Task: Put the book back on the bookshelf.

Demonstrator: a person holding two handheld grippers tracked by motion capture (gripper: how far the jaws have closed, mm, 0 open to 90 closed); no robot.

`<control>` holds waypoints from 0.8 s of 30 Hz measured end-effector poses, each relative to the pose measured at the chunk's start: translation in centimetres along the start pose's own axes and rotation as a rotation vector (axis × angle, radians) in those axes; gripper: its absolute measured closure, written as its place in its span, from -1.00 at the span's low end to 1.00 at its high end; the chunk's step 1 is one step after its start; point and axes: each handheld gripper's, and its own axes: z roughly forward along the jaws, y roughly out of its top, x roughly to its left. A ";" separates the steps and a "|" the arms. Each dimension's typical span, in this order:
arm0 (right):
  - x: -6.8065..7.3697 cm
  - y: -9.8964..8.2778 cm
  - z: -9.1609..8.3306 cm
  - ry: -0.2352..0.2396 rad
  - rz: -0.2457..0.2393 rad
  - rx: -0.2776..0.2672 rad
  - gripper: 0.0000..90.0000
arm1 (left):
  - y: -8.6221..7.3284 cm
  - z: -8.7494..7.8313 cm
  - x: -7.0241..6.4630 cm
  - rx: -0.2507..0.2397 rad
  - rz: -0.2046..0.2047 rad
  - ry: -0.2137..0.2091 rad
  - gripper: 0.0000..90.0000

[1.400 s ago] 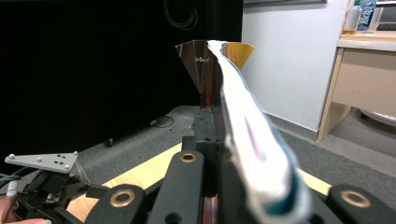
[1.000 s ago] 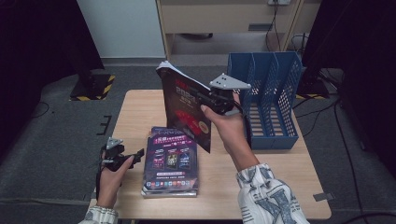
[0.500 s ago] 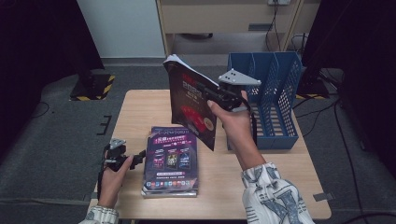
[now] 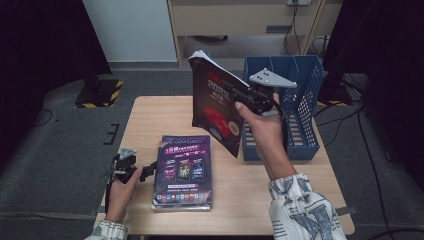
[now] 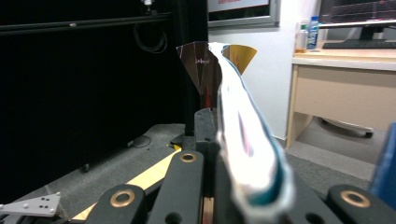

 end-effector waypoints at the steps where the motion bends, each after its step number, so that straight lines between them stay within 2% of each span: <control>1: -0.1 0.1 -0.2 -0.006 0.000 -0.002 0.93 | 0.0 0.0 0.0 -0.004 -0.001 0.000 -0.87; 11: -1.8 0.7 -2.0 -0.053 0.005 -0.016 0.93 | 0.1 0.1 -0.1 0.009 0.021 -0.004 -0.87; 18: -3.0 0.5 -2.7 -0.085 0.008 -0.008 0.93 | 0.0 0.1 -0.1 0.010 0.017 0.002 -0.87; 24: -4.1 0.5 -4.2 -0.108 0.024 -0.020 0.93 | 0.0 0.2 -0.1 0.012 0.020 0.001 -0.86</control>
